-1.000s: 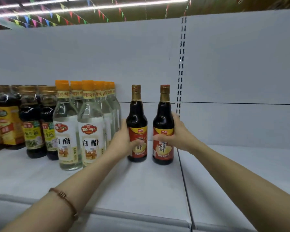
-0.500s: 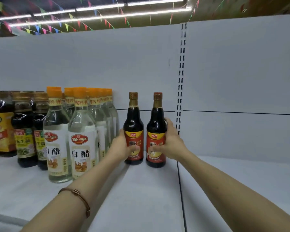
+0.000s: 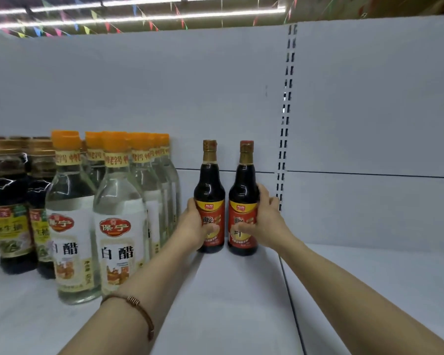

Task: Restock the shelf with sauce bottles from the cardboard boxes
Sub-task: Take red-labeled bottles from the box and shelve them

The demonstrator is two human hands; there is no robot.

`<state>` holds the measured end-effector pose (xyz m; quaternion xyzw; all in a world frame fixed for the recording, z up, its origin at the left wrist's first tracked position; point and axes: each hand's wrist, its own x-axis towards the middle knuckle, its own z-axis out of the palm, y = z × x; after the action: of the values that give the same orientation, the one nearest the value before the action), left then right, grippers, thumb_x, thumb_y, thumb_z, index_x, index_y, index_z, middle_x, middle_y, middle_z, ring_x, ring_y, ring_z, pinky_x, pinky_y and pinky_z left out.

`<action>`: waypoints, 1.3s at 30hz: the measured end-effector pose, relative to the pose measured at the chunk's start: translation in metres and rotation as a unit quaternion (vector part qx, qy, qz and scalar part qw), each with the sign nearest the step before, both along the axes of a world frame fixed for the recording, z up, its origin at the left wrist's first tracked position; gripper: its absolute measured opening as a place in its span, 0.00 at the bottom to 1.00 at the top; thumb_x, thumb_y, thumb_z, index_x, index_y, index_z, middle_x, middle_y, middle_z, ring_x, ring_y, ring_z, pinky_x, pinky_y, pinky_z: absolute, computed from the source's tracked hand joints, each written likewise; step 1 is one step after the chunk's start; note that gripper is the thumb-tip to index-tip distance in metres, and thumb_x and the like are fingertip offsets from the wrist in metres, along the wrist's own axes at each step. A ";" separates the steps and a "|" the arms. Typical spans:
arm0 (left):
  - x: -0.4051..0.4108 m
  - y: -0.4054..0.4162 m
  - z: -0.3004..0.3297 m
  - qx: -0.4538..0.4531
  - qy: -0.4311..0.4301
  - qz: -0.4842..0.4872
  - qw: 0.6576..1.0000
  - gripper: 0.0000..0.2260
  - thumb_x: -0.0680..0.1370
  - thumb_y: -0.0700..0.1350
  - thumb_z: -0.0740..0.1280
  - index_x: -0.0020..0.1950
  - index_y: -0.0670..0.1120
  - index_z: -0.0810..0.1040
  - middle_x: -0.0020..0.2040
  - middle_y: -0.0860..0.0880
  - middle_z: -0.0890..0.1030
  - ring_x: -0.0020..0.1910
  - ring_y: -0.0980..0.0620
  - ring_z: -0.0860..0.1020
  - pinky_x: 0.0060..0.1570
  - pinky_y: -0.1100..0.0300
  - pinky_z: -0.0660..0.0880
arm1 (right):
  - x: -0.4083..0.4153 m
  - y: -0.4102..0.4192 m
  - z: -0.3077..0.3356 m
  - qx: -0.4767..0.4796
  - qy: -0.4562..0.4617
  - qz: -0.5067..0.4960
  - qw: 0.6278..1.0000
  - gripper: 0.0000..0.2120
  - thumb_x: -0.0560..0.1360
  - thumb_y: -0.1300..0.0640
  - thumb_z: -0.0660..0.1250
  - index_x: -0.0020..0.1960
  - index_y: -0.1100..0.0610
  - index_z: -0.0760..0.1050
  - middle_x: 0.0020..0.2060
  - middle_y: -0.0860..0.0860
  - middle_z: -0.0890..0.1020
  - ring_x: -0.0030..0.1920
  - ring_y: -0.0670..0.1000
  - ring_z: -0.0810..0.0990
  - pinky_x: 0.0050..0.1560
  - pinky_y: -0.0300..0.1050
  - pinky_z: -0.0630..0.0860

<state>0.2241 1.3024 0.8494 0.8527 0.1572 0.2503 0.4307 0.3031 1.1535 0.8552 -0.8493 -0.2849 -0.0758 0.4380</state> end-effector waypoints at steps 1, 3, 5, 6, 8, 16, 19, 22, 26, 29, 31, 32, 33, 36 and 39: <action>0.002 0.002 -0.001 -0.004 -0.003 -0.003 1.000 0.30 0.74 0.39 0.72 0.71 0.45 0.62 0.65 0.46 0.74 0.65 0.46 0.73 0.64 0.49 0.68 | 0.000 0.001 0.000 0.002 -0.001 -0.001 1.000 0.48 0.70 0.59 0.76 0.77 0.45 0.47 0.69 0.56 0.60 0.68 0.59 0.69 0.65 0.58 0.71; 0.006 0.006 -0.004 -0.004 -0.004 -0.004 1.000 0.30 0.74 0.39 0.72 0.71 0.45 0.61 0.66 0.46 0.73 0.65 0.46 0.72 0.64 0.49 0.68 | 0.002 0.002 -0.001 0.011 0.003 -0.009 1.000 0.48 0.70 0.60 0.76 0.77 0.45 0.48 0.69 0.56 0.60 0.68 0.59 0.69 0.66 0.58 0.71; 0.011 0.010 -0.008 0.004 -0.013 -0.011 1.000 0.30 0.74 0.40 0.72 0.72 0.45 0.61 0.67 0.46 0.73 0.65 0.46 0.72 0.64 0.49 0.68 | 0.001 0.004 -0.002 0.012 0.003 -0.019 1.000 0.48 0.70 0.60 0.76 0.77 0.44 0.47 0.68 0.55 0.61 0.68 0.59 0.70 0.65 0.57 0.71; 0.012 0.011 -0.009 0.004 -0.020 -0.015 1.000 0.30 0.74 0.40 0.72 0.72 0.45 0.61 0.67 0.46 0.73 0.66 0.46 0.72 0.64 0.50 0.68 | 0.001 0.005 -0.002 0.010 0.001 -0.024 1.000 0.48 0.70 0.60 0.76 0.77 0.43 0.47 0.68 0.55 0.61 0.68 0.59 0.70 0.65 0.58 0.71; 0.013 0.011 -0.012 -0.004 -0.030 -0.021 0.999 0.30 0.75 0.40 0.71 0.72 0.45 0.61 0.67 0.46 0.73 0.65 0.46 0.72 0.64 0.50 0.69 | 0.003 0.007 -0.003 0.011 0.000 -0.033 0.999 0.49 0.70 0.60 0.76 0.77 0.42 0.47 0.69 0.55 0.61 0.68 0.59 0.70 0.65 0.59 0.71; -0.003 -0.005 -0.019 -0.043 0.009 -0.005 0.999 0.27 0.79 0.44 0.66 0.73 0.44 0.58 0.69 0.44 0.71 0.65 0.44 0.72 0.63 0.49 0.69 | -0.030 -0.005 -0.006 0.027 0.047 -0.060 0.997 0.57 0.70 0.47 0.76 0.79 0.53 0.34 0.77 0.55 0.52 0.75 0.57 0.61 0.71 0.55 0.65; -0.024 -0.020 -0.026 0.000 0.021 0.003 1.000 0.24 0.78 0.47 0.66 0.72 0.45 0.62 0.69 0.44 0.71 0.64 0.45 0.73 0.63 0.51 0.70 | -0.065 -0.026 -0.001 0.040 0.006 -0.008 0.999 0.49 0.70 0.45 0.75 0.78 0.54 0.48 0.70 0.50 0.58 0.69 0.51 0.66 0.65 0.44 0.68; -0.063 -0.043 -0.013 0.040 0.009 -0.004 0.999 0.21 0.78 0.48 0.67 0.70 0.46 0.69 0.66 0.47 0.73 0.59 0.51 0.75 0.61 0.56 0.71 | -0.100 -0.056 0.015 0.040 -0.029 0.066 0.997 0.30 0.71 0.47 0.74 0.68 0.50 0.66 0.54 0.42 0.66 0.57 0.43 0.68 0.55 0.33 0.67; -0.127 -0.074 0.009 0.066 -0.010 0.012 0.998 0.12 0.80 0.44 0.64 0.63 0.46 0.77 0.59 0.51 0.79 0.55 0.55 0.76 0.49 0.64 0.71 | -0.139 -0.091 0.032 0.036 -0.052 0.134 0.989 0.24 0.72 0.46 0.73 0.64 0.54 0.74 0.52 0.42 0.76 0.53 0.42 0.77 0.44 0.25 0.72; -0.175 -0.097 0.009 0.071 -0.034 0.041 0.996 0.07 0.79 0.45 0.65 0.56 0.49 0.79 0.52 0.53 0.81 0.50 0.59 0.77 0.42 0.69 0.72 | -0.166 -0.108 0.033 0.021 -0.065 0.192 0.979 0.25 0.72 0.44 0.71 0.65 0.54 0.74 0.56 0.44 0.78 0.56 0.42 0.77 0.55 0.32 0.73; -0.208 -0.111 0.001 0.060 -0.049 0.063 0.995 0.05 0.78 0.44 0.66 0.52 0.51 0.79 0.50 0.57 0.80 0.49 0.62 0.77 0.45 0.68 0.73 | -0.186 -0.113 0.027 0.018 -0.062 0.238 0.969 0.23 0.73 0.44 0.71 0.64 0.53 0.75 0.57 0.44 0.79 0.57 0.41 0.78 0.58 0.34 0.74; -0.225 -0.117 -0.004 0.056 -0.059 0.078 0.994 0.05 0.77 0.44 0.66 0.49 0.53 0.79 0.49 0.59 0.80 0.49 0.63 0.77 0.46 0.68 0.73 | -0.196 -0.112 0.024 0.018 -0.055 0.260 0.964 0.22 0.73 0.44 0.71 0.64 0.53 0.75 0.57 0.45 0.80 0.57 0.42 0.78 0.59 0.37 0.75; -0.244 -0.122 -0.008 0.053 -0.066 0.099 0.992 0.06 0.77 0.43 0.67 0.47 0.54 0.79 0.47 0.60 0.81 0.48 0.64 0.78 0.45 0.69 0.73 | -0.207 -0.109 0.020 0.018 -0.047 0.281 0.958 0.21 0.73 0.45 0.71 0.63 0.53 0.75 0.57 0.45 0.80 0.58 0.43 0.78 0.60 0.40 0.76; -0.302 -0.129 -0.020 0.042 -0.058 0.163 0.984 0.08 0.76 0.41 0.66 0.46 0.55 0.79 0.45 0.60 0.81 0.46 0.64 0.78 0.37 0.71 0.74 | -0.245 -0.092 0.015 0.002 -0.039 0.345 0.938 0.19 0.74 0.45 0.69 0.62 0.51 0.75 0.56 0.43 0.79 0.57 0.42 0.78 0.61 0.43 0.76; -0.365 -0.125 -0.026 0.033 -0.045 0.221 0.974 0.07 0.77 0.39 0.65 0.47 0.51 0.78 0.42 0.54 0.81 0.41 0.54 0.80 0.33 0.66 0.76 | -0.289 -0.073 0.012 -0.015 -0.030 0.408 0.912 0.17 0.75 0.43 0.68 0.61 0.48 0.74 0.55 0.42 0.79 0.56 0.41 0.78 0.61 0.42 0.75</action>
<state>-0.1407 1.1773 0.8239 0.7983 0.3145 0.3822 0.3431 0.0146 1.0807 0.8676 -0.6625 -0.6211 0.0880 0.4094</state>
